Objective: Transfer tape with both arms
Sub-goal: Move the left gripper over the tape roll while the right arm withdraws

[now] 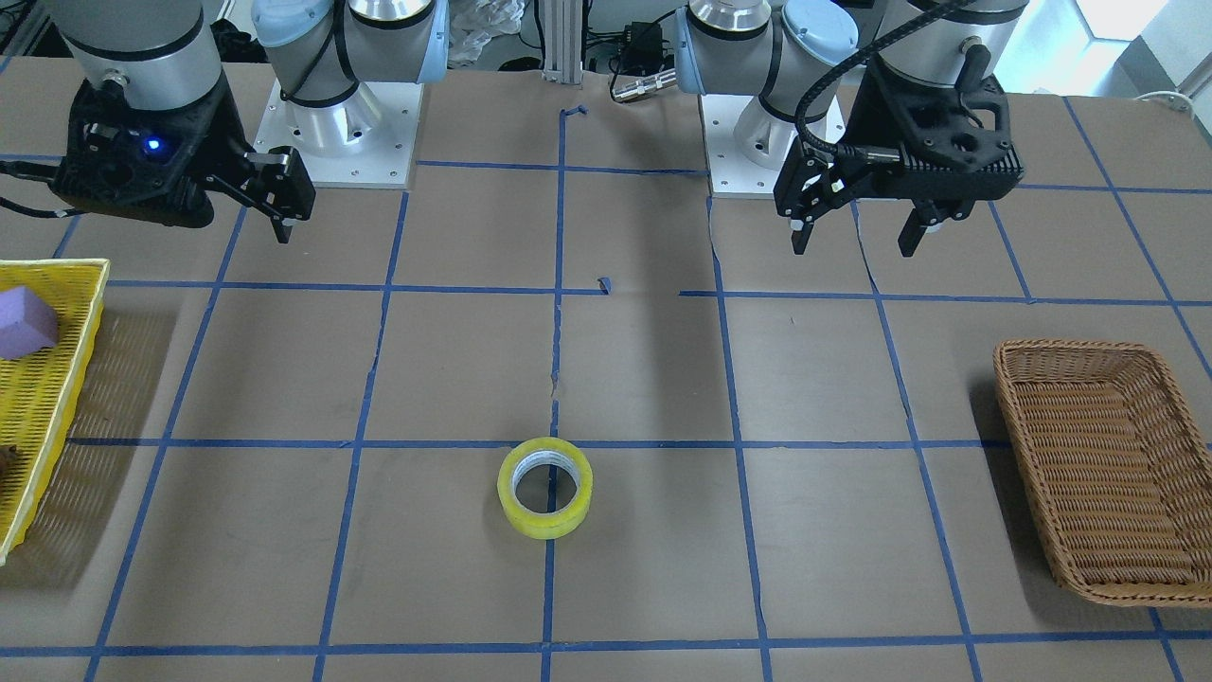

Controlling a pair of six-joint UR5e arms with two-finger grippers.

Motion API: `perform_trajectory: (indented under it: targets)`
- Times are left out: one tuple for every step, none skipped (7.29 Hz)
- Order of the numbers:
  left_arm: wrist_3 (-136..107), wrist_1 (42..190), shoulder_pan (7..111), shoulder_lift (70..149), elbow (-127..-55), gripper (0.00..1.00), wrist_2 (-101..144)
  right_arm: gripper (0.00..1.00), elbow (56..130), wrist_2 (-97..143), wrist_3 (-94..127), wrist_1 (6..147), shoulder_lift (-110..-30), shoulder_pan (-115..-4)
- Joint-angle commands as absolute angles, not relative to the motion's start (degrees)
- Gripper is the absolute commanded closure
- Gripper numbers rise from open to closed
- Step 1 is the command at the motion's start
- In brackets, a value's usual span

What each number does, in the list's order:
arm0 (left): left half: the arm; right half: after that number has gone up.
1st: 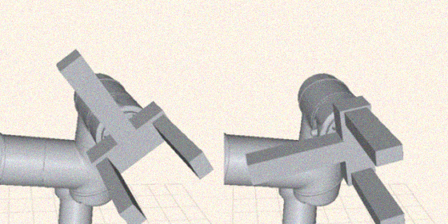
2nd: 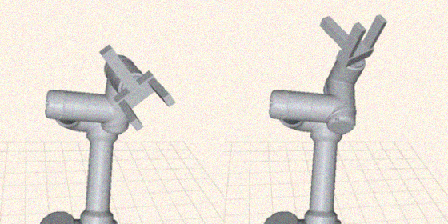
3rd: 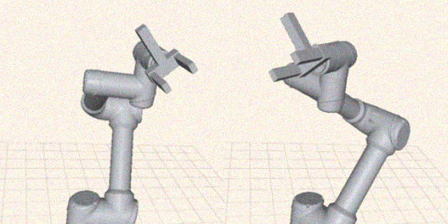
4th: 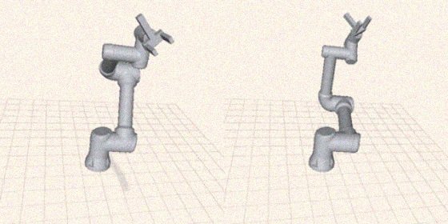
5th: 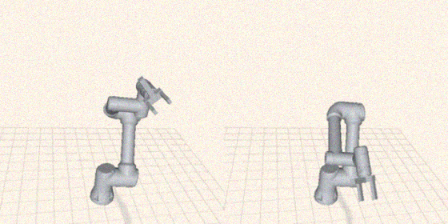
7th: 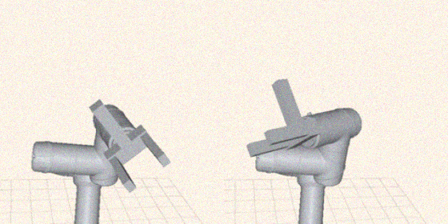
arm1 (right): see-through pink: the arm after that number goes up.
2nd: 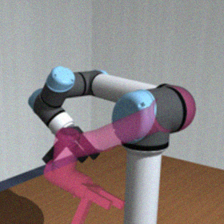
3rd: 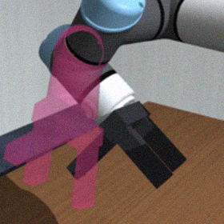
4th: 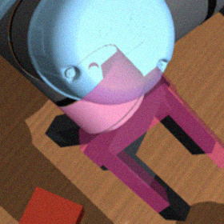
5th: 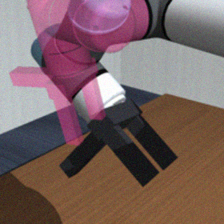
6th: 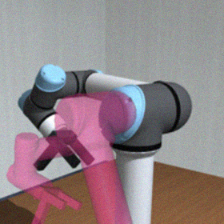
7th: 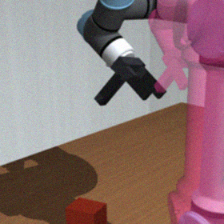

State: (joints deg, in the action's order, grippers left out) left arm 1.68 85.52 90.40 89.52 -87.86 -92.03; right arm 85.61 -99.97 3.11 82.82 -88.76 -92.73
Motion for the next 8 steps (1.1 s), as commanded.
perform_trajectory:
  targets:
    - [1.1,84.0,90.5,92.6,-88.1,0.0,-89.7,0.01,85.9,-98.9,2.2,82.6,-88.4,-94.0]
    - [-3.3,81.2,91.7,96.4,-88.6,0.0,-89.5,0.0,85.9,-91.0,0.1,83.2,-88.3,-93.3]
    - [-8.4,74.9,95.5,100.5,-88.7,0.0,-89.3,0.0,85.9,-90.0,-2.8,83.3,-88.3,-93.0]
    - [-12.5,69.5,98.8,105.7,-88.7,0.0,-89.3,0.0,85.9,-90.0,-4.6,83.6,-88.4,-92.6]
    - [-17.4,64.8,102.3,111.0,-88.6,0.0,-89.3,0.01,86.0,-90.0,-4.0,83.6,-88.4,-92.2]
    - [-20.7,60.1,104.7,115.3,-88.3,0.0,-89.2,0.01,86.0,-89.7,-3.7,83.8,-88.4,-91.2]
    - [-21.4,55.9,105.4,119.1,-88.0,0.0,-89.2,0.01,86.0,-89.7,-3.6,83.5,-88.6,-90.5]
    - [-21.3,53.2,106.3,122.1,-88.0,0.0,-88.9,0.01,86.0,-89.7,-3.1,83.1,-88.7,-90.5]
